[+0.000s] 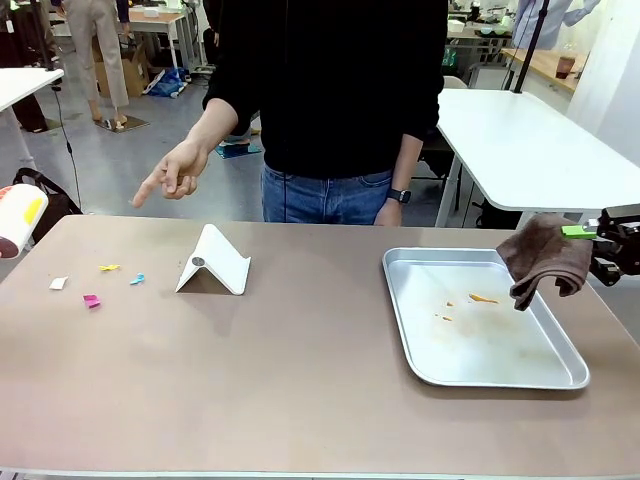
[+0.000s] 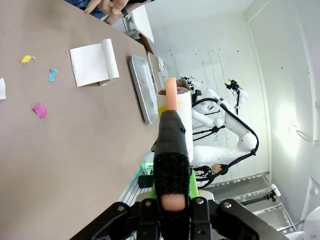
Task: Clean the surface of the table.
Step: If a person points to the right, clean the right side of the table with your right hand, and if they point to the left, clean the left side with your left hand.
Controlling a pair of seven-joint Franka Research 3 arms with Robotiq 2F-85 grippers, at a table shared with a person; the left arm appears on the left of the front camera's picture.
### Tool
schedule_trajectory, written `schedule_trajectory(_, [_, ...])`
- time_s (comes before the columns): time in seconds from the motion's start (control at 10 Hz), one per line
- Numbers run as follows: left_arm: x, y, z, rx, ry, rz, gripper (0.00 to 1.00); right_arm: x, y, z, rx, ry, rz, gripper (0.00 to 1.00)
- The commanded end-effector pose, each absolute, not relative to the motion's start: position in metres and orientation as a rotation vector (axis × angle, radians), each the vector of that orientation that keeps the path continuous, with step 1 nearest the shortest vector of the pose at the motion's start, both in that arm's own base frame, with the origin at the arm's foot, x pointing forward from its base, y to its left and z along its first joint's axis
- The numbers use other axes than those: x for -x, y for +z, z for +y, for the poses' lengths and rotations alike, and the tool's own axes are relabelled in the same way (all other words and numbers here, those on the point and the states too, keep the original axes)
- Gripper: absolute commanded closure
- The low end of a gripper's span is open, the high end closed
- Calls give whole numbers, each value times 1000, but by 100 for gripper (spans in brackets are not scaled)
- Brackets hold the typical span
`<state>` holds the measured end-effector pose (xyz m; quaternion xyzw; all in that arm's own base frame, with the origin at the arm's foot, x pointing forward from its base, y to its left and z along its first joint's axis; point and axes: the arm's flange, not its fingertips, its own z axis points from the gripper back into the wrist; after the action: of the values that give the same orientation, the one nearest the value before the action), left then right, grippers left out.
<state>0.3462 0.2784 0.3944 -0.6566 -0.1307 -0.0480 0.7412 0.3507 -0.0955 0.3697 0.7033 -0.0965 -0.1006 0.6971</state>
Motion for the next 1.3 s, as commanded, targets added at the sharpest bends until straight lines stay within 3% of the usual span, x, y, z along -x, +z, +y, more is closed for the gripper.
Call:
schedule_trajectory(0.0, [-345, 396, 279, 1436, -117, -286, 100, -349, 373, -98, -1586, -236, -200, 100])
schedule_trajectory(0.5, [-345, 396, 279, 1436, -117, -286, 100, -349, 373, -98, -1586, -236, -200, 100])
schedule_trajectory(0.6, [-346, 394, 278, 1440, -105, -286, 78, -349, 373, -98, -1586, -236, -200, 100])
schedule_trajectory(1.2, [-370, 382, 295, 1100, 28, -327, 78, -349, 373, -98, -1586, -236, -200, 100])
